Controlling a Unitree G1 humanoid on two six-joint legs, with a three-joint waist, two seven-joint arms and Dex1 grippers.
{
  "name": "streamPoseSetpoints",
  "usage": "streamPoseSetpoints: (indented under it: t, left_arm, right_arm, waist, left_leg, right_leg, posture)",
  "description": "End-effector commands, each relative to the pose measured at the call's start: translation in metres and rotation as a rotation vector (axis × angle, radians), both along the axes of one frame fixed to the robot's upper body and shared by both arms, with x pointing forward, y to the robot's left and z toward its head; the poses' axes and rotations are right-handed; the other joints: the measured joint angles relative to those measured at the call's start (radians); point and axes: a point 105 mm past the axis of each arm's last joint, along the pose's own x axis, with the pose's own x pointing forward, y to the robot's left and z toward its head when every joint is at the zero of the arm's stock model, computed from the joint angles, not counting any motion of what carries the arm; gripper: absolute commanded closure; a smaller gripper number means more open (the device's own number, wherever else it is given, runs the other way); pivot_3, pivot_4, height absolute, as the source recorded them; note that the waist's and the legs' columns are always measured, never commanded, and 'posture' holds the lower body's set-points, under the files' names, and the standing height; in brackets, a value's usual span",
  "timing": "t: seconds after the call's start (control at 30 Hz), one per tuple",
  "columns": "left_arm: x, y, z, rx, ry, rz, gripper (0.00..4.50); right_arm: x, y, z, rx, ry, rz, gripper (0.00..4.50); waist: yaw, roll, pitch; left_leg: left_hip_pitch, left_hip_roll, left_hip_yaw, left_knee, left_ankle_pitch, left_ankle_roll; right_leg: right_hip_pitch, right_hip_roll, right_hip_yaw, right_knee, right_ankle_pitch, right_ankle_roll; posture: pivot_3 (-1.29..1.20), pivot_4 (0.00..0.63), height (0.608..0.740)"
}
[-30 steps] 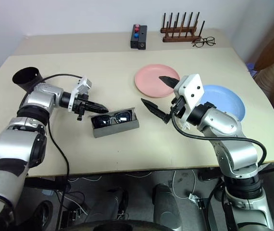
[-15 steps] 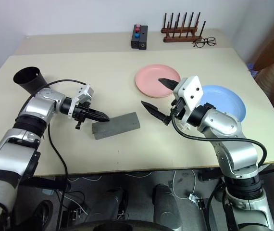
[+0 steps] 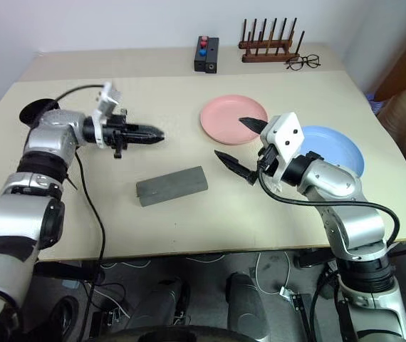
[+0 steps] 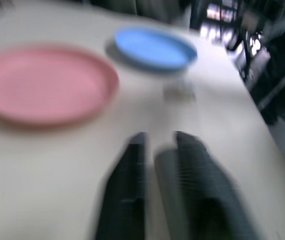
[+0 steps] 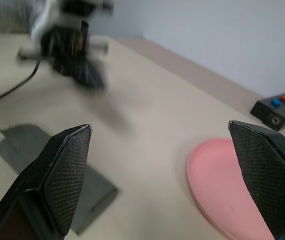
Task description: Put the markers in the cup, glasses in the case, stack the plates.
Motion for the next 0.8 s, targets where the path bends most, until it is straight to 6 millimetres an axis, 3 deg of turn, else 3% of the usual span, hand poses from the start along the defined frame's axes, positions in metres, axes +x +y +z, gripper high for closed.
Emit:
streamPoseSetpoints:
  t: [0.03, 0.13, 0.27, 0.43, 0.8]
  left_arm:
    - [-0.002, 0.011, 0.017, -0.083, -0.038, 0.009, 1.64]
    - [-0.007, 0.017, 0.018, -0.109, -0.036, 0.009, 0.08]
    - [-0.013, 0.019, 0.018, -0.128, -0.036, -0.006, 0.03]
    - [-0.032, 0.021, 0.017, -0.139, -0.038, -0.062, 0.03]
    - [-0.046, 0.013, 0.011, -0.118, -0.090, -0.121, 0.03]
  right_arm:
    - [0.007, -0.027, -0.001, -0.034, 0.031, -0.106, 0.00]
    - [0.017, -0.050, -0.011, -0.076, 0.087, -0.216, 0.00]
    - [0.023, -0.070, -0.017, -0.100, 0.143, -0.310, 0.00]
    - [0.019, -0.118, -0.044, -0.235, 0.302, -0.462, 0.00]
    - [0.015, -0.147, -0.073, -0.347, 0.441, -0.548, 0.00]
  waist:
    - [0.000, 0.000, 0.000]
    - [0.000, 0.000, 0.000]
    - [0.000, 0.000, 0.000]
    - [0.001, 0.000, 0.000]
    - [0.002, 0.000, 0.000]
  left_leg:
    - [0.000, 0.000, 0.000, 0.000, 0.000, 0.000]
    - [0.000, 0.000, 0.000, 0.000, 0.000, 0.000]
    - [0.000, 0.000, 0.000, 0.000, 0.000, 0.000]
    - [0.000, 0.000, 0.000, 0.000, 0.000, 0.000]
    - [0.000, 0.000, 0.000, 0.000, 0.000, 0.000]
  right_leg:
    - [0.000, 0.000, 0.000, 0.000, 0.000, 0.000]
    - [0.000, 0.000, 0.000, 0.000, 0.000, 0.000]
    - [0.000, 0.000, 0.000, 0.000, 0.000, 0.000]
    - [0.000, -0.001, 0.001, 0.000, 0.000, 0.000]
    - [0.000, -0.001, 0.001, -0.001, 0.000, 0.000]
  posture:
    - [0.00, 0.150, 0.740]
    - [0.00, 0.150, 0.740]
    - [0.00, 0.150, 0.740]
    - [0.00, 0.150, 0.740]
    - [0.00, 0.150, 0.740]
